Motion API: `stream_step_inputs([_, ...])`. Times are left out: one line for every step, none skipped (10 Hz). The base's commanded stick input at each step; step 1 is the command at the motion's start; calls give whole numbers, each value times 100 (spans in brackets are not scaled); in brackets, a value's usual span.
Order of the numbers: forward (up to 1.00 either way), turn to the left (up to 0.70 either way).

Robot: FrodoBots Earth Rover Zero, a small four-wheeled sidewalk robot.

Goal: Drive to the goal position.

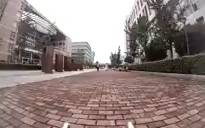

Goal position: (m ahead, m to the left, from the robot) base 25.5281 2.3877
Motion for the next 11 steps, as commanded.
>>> stream_step_inputs([45, 0])
stream_step_inputs([45, 0])
stream_step_inputs([45, 0])
stream_step_inputs([45, 0])
stream_step_inputs([45, 0])
stream_step_inputs([45, 0])
stream_step_inputs([45, 0])
stream_step_inputs([45, 0])
stream_step_inputs([45, 0])
stream_step_inputs([45, 0])
stream_step_inputs([45, 0])
